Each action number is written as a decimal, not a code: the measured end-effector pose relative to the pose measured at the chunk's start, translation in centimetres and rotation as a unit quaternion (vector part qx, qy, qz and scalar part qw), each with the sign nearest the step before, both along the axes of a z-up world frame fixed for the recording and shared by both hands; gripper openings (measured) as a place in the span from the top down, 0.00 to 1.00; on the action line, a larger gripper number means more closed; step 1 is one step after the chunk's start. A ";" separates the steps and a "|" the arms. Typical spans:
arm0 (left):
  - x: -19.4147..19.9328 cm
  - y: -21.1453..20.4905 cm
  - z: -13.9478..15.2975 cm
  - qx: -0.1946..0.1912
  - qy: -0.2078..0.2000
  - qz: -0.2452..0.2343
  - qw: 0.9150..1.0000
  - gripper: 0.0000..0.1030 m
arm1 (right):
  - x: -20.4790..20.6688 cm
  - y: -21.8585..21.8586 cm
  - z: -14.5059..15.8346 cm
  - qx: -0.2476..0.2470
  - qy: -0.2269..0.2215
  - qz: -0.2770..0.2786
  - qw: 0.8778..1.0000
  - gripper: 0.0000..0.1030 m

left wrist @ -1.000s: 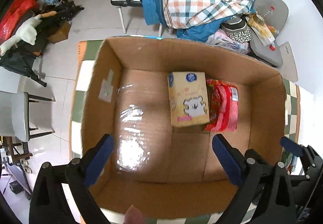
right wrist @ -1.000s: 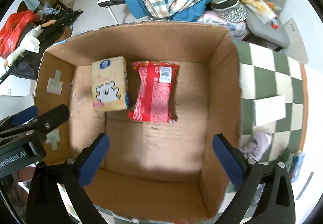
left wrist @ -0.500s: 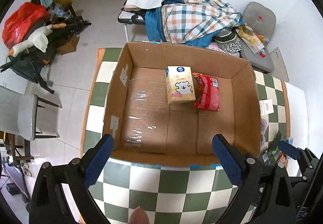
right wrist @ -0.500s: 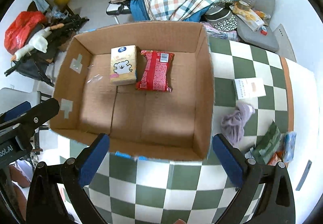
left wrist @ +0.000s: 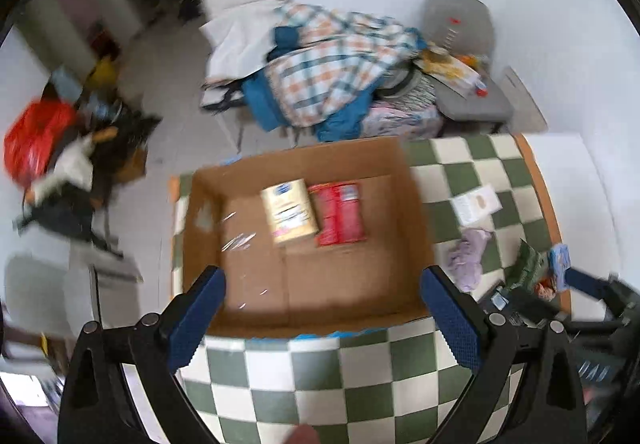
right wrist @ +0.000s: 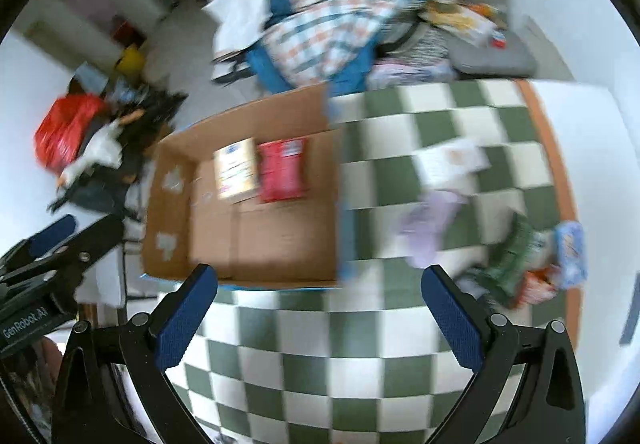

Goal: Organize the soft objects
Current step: 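Grasp the lilac cloth with the left tool while the right grasps the blue pad pack, then carry both items into the box and open both tools to release them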

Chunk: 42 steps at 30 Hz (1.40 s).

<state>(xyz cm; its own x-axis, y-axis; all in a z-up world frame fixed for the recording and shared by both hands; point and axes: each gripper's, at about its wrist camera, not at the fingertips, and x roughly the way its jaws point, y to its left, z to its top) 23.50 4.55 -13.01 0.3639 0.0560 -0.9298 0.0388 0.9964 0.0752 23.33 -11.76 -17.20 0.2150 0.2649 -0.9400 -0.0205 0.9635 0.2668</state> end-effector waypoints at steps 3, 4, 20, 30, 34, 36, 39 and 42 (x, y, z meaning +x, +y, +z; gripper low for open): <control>2.0 -5.3 -2.4 -0.002 0.028 -0.046 0.999 0.03 | 0.3 -6.6 -1.1 -0.030 0.014 -0.049 0.998 0.00; 2.5 -7.0 -3.6 -0.001 0.043 -0.059 0.997 0.03 | 0.3 -9.1 -1.8 -0.042 0.023 -0.068 0.997 0.00; 8.2 -21.6 -24.7 0.017 0.264 -0.122 0.957 0.03 | 1.6 -32.4 -19.5 -0.094 0.192 -0.169 0.962 0.00; 8.9 -23.4 -28.7 0.003 0.310 -0.124 0.943 0.45 | 3.1 -32.7 -23.9 -0.070 0.215 -0.154 0.962 0.02; 8.7 -23.7 -28.6 0.003 0.305 -0.126 0.944 0.65 | 3.4 -33.4 -25.1 -0.075 0.226 -0.158 0.958 0.16; 8.5 -23.4 -28.2 -0.008 0.307 -0.120 0.944 0.68 | 3.2 -33.7 -25.2 -0.078 0.226 -0.163 0.957 0.23; 8.2 -23.2 -27.5 -0.012 0.297 -0.111 0.948 0.69 | 3.3 -33.9 -25.0 -0.099 0.216 -0.156 0.959 0.42; 7.8 -23.3 -26.4 -0.021 0.285 -0.109 0.952 0.70 | 2.8 -34.3 -24.2 -0.095 0.211 -0.164 0.959 0.55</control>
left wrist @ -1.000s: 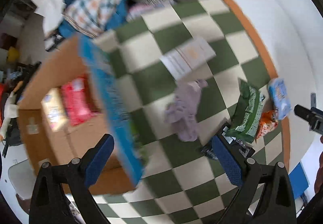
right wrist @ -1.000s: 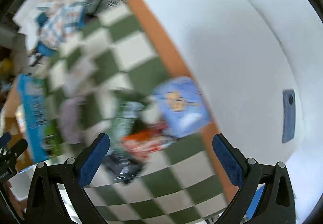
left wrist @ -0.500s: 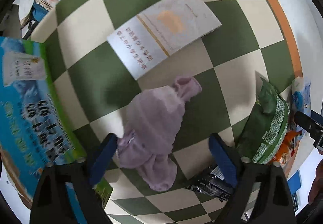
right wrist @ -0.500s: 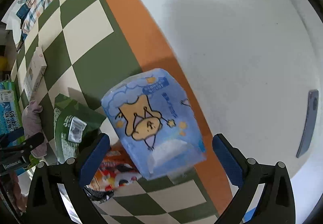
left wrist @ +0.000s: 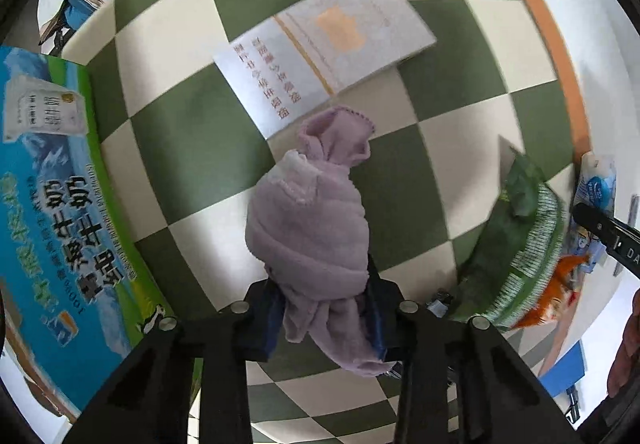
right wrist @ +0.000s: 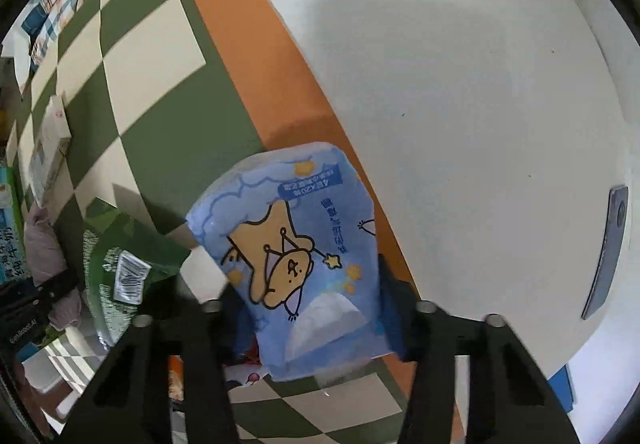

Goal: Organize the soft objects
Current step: 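Carry both items into the box and open both tools to release them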

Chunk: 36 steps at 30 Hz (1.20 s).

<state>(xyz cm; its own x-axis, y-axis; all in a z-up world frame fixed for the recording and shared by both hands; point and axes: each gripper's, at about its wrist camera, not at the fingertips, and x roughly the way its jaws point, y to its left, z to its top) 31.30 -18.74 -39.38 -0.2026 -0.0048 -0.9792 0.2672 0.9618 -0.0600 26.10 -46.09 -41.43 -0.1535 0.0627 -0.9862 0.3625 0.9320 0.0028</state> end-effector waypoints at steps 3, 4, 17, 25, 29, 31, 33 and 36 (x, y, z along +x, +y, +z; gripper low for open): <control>-0.8 0.2 2.4 -0.015 -0.017 0.006 1.000 0.70 | 0.0 -0.4 1.3 -0.001 -0.012 -0.005 1.000 0.57; -1.2 0.5 3.3 -0.020 -0.023 0.007 1.000 0.70 | -0.1 -0.2 2.1 -0.002 -0.019 -0.006 1.000 0.57; -5.0 9.6 19.0 -0.085 -0.157 0.077 0.981 0.70 | 0.5 13.8 18.2 0.072 -0.142 0.082 0.984 0.58; -4.6 22.5 22.5 -0.061 -0.203 0.149 0.966 0.70 | 0.8 29.1 22.4 0.137 -0.167 0.172 0.961 0.58; -4.7 27.9 21.6 -0.050 -0.193 0.184 0.963 0.70 | 1.8 35.7 23.1 0.145 -0.170 0.203 0.954 0.58; -4.5 30.2 20.8 -0.041 -0.191 0.198 0.960 0.70 | 2.6 38.0 22.9 0.145 -0.168 0.211 0.952 0.58; -3.7 32.3 19.7 -0.036 -0.185 0.212 0.959 0.70 | 3.8 40.5 22.3 0.137 -0.165 0.218 0.952 0.58; -2.5 35.0 18.3 -0.032 -0.174 0.228 0.958 0.70 | 5.4 43.2 21.1 0.128 -0.152 0.220 0.955 0.58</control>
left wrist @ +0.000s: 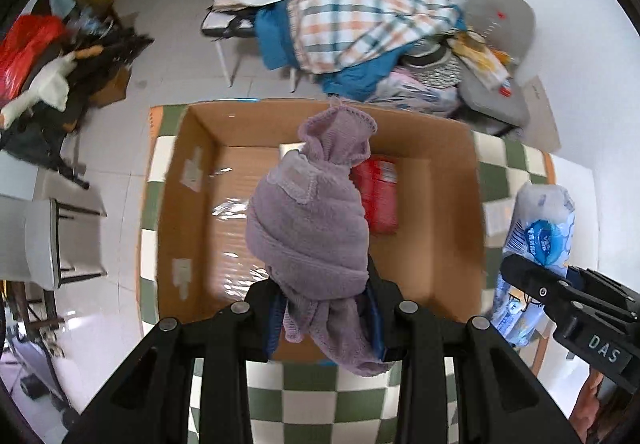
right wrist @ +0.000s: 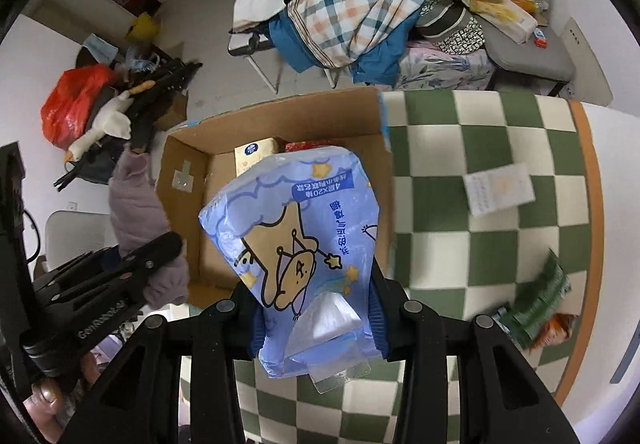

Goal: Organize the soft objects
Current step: 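Carry both items into the box and open both tools to release them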

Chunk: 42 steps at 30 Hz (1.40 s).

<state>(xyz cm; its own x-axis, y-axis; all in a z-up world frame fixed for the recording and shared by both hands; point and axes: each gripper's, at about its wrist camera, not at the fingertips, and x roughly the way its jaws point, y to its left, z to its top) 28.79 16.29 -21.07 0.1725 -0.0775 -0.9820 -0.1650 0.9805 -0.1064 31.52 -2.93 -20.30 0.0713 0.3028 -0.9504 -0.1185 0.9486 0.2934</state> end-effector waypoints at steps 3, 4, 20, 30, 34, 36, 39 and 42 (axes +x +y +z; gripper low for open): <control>1.9 2.1 -1.8 0.007 0.014 0.005 1.000 0.70 | 2.1 2.0 -2.1 -0.021 0.015 -0.005 1.000 0.58; 2.5 2.6 -2.5 0.010 0.019 0.005 1.000 0.70 | 2.6 2.2 -2.7 -0.026 0.018 -0.006 0.999 0.58; 9.0 6.4 -10.7 0.012 0.096 -0.002 0.995 0.67 | 8.8 4.5 -11.1 -0.110 0.057 -0.030 0.992 0.55; 9.4 6.5 -11.0 -0.002 0.114 0.006 0.993 0.21 | 9.5 4.8 -11.3 -0.125 0.047 -0.035 0.990 0.31; 9.0 6.6 -9.8 -0.001 0.098 0.004 0.995 0.09 | 9.3 4.8 -10.8 -0.122 0.046 -0.033 0.991 0.28; 8.6 6.6 -9.1 0.000 0.089 0.004 0.996 0.08 | 8.9 4.9 -10.5 -0.118 0.045 -0.027 0.992 0.21; 7.8 6.6 -8.2 0.004 0.078 0.008 0.997 0.08 | 8.2 5.1 -10.0 -0.114 0.043 -0.019 0.992 0.13; 6.6 6.1 -7.3 0.014 0.066 0.010 0.998 0.08 | 7.3 5.1 -9.7 -0.105 0.039 -0.012 0.994 0.02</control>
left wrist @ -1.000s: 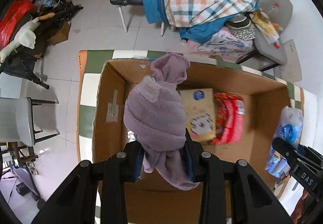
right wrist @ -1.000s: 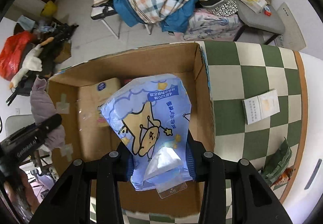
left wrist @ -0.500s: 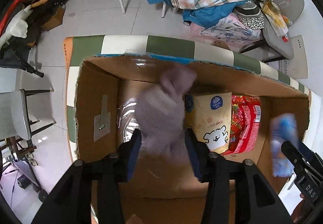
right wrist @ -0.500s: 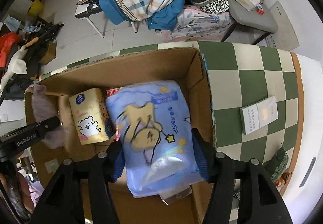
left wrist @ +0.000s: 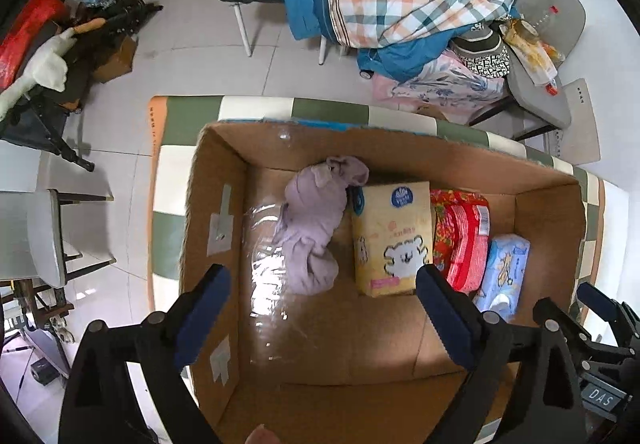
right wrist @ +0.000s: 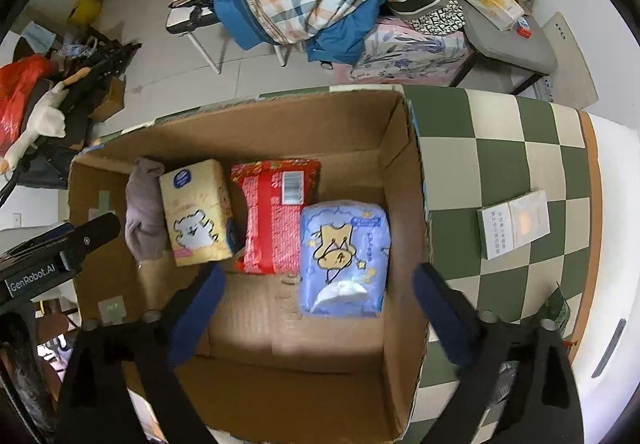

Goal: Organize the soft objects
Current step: 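Carry both items into the box and open both tools to release them, then grasp the green snack bag with the left tool while the right grasps the panda snack bag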

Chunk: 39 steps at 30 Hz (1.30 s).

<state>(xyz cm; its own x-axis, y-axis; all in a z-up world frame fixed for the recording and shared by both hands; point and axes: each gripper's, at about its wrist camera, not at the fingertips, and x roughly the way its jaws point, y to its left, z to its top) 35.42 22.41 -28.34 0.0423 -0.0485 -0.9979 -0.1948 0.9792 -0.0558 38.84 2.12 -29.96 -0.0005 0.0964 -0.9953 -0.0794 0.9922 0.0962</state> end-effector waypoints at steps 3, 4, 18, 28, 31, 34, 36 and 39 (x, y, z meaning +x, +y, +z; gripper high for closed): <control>-1.4 -0.5 0.6 0.000 -0.011 0.002 1.000 0.03 | -1.3 -0.2 0.3 0.003 -0.006 0.002 1.000 0.00; -2.1 -0.7 0.7 -0.006 -0.015 0.004 1.000 0.02 | -1.7 -0.2 0.3 0.002 -0.007 0.004 1.000 0.00; -8.8 -2.2 4.1 -0.006 -0.065 0.018 0.998 0.01 | -8.2 -0.8 2.7 -0.005 -0.034 0.035 0.999 0.00; -14.8 -4.1 10.0 0.015 -0.134 0.004 0.991 0.01 | -14.7 -1.5 8.3 0.011 -0.087 0.054 0.995 0.00; -16.4 -4.8 11.4 0.023 -0.146 -0.002 0.989 0.01 | -16.5 -1.9 9.9 0.019 -0.101 0.059 0.993 0.00; -17.6 -5.4 12.4 0.027 -0.152 -0.007 0.988 0.01 | -18.1 -2.2 11.3 0.023 -0.115 0.061 0.991 0.00; -17.9 -6.0 13.0 0.025 -0.155 -0.014 0.987 0.01 | -19.0 -2.7 11.9 0.037 -0.115 0.058 0.991 0.00; -18.0 -7.4 13.9 0.016 -0.163 -0.029 0.986 0.01 | -19.8 -3.3 12.4 0.057 -0.108 0.055 0.991 0.00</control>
<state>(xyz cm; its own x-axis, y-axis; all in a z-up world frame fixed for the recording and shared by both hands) 17.39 14.99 -14.41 0.3599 -0.0288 -0.9326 -0.1148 0.9906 -0.0749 19.01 -1.16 -17.57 0.1955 0.2188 -0.9560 -0.2180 0.9601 0.1751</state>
